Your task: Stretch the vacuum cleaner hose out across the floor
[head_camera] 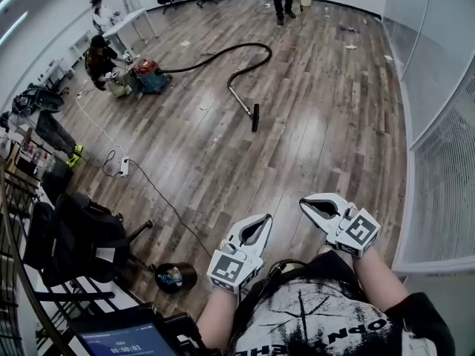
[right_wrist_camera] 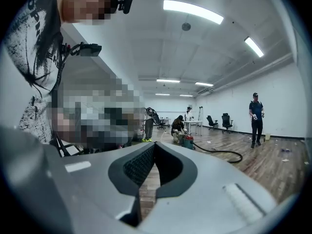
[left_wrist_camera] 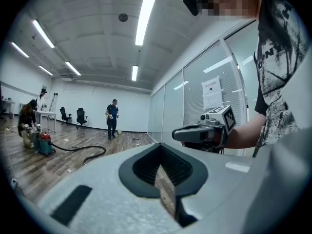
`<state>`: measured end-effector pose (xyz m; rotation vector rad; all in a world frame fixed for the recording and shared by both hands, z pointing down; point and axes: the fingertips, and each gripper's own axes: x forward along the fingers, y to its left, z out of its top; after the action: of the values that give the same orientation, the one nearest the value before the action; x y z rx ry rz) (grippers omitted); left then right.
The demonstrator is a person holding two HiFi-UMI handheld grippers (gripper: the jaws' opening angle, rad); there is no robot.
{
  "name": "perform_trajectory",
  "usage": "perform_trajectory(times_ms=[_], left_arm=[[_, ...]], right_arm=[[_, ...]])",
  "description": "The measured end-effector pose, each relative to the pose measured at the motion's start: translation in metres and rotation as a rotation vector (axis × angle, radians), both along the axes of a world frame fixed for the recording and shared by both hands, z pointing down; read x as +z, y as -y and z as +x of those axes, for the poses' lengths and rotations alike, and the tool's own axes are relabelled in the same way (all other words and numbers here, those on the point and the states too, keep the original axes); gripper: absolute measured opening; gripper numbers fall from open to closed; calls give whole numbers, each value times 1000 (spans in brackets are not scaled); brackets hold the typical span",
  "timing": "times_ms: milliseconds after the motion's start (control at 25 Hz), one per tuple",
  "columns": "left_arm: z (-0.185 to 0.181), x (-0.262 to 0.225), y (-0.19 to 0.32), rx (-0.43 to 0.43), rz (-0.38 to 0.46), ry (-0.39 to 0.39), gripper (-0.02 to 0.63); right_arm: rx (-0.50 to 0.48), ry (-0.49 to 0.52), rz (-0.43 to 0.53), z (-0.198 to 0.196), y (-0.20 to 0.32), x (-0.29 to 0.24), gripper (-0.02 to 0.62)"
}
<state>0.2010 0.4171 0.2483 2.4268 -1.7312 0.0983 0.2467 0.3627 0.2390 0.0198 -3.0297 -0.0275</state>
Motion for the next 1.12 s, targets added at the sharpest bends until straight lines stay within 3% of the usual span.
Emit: perform_trajectory(times_ms=[280, 520, 880, 1120], left_arm=[[-19, 11, 16, 5, 13, -37, 0], [-20, 14, 24, -1, 9, -60, 0], [-22, 2, 44, -54, 2, -56, 0], [-44, -4, 99, -106, -13, -31, 0]], right_arm=[[1, -19, 34, -17, 16, 8, 6], [7, -64, 5, -17, 25, 11, 6], [-66, -47, 38, -28, 52, -3, 6], [-137, -26, 35, -55, 108, -5, 6]])
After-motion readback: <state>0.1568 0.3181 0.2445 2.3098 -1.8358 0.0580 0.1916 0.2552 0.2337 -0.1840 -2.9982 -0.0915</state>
